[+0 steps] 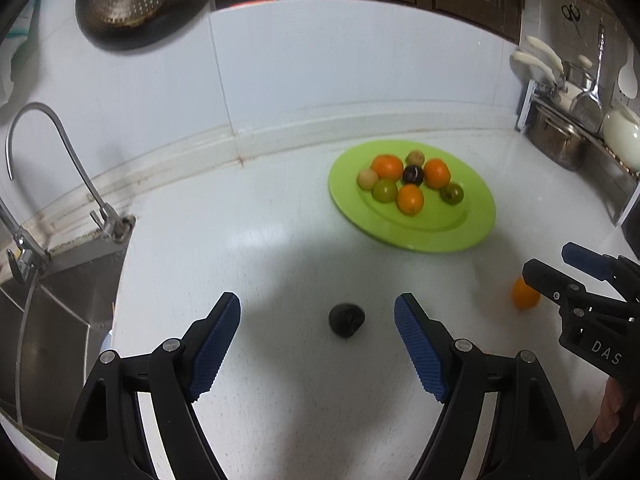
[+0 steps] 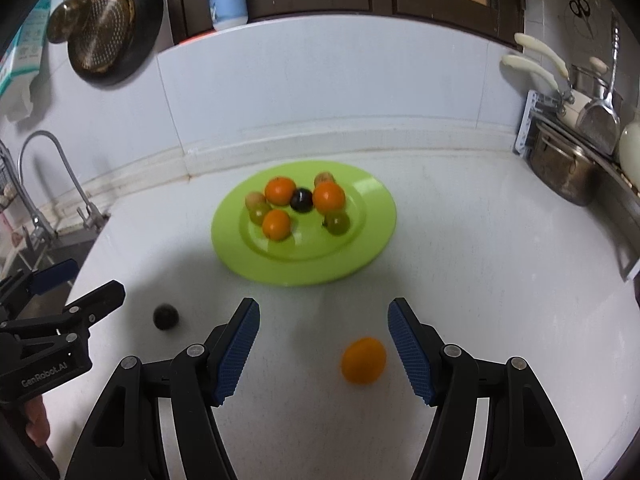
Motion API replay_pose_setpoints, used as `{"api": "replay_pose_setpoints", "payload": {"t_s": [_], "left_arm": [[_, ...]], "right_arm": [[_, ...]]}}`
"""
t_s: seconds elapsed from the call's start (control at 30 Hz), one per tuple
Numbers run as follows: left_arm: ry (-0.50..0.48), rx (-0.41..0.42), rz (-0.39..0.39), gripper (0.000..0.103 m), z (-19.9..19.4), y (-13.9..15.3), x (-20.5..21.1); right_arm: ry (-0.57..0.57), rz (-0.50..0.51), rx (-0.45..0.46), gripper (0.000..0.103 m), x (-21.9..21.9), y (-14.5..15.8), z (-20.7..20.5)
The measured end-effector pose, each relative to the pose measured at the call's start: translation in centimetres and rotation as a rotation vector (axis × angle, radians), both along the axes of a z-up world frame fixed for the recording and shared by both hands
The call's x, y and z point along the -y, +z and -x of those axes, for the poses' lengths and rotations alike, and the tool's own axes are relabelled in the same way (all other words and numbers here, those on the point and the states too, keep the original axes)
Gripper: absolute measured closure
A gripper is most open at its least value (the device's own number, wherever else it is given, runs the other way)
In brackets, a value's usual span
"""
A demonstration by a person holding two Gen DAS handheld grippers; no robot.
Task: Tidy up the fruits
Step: 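Move both tools back from the plate toward the last two fruits, then close the left tool on a dark plum while the right tool grasps an orange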
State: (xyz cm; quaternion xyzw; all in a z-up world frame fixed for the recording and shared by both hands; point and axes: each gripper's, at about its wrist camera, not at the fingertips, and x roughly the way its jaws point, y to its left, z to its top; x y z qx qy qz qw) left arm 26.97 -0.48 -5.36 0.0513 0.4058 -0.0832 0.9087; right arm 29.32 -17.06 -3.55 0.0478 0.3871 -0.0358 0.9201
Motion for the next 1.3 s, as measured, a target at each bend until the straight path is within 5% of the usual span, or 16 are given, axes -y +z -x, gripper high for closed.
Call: {"api": "replay_pose_setpoints", "payload": {"t_s": [0.43, 0.87, 1.07, 1.3], "left_arm": [[-0.025, -0.098, -0.022, 0.024, -1.2, -3.9, 0.2], [-0.045, -0.102, -0.049, 0.025, -2.6, -5.4, 1.7], [-0.036, -0.119, -0.036, 0.045, -3.2, -5.8, 1.9], [-0.045, -0.159, -0.004, 0.074, -3.7, -6.6, 2.3]], "right_arm": [[-0.029, 0.005, -0.07, 0.036, 0.0, -2.9, 0.8], [-0.087, -0.027, -0.101, 0.039, 2.1, -5.0, 0.1], [-0.095, -0.033, -0.115, 0.048, 2.5, -5.8, -0.4], [-0.075, -0.032, -0.124, 0.07, 2.6, -6.2, -0.9]]}}
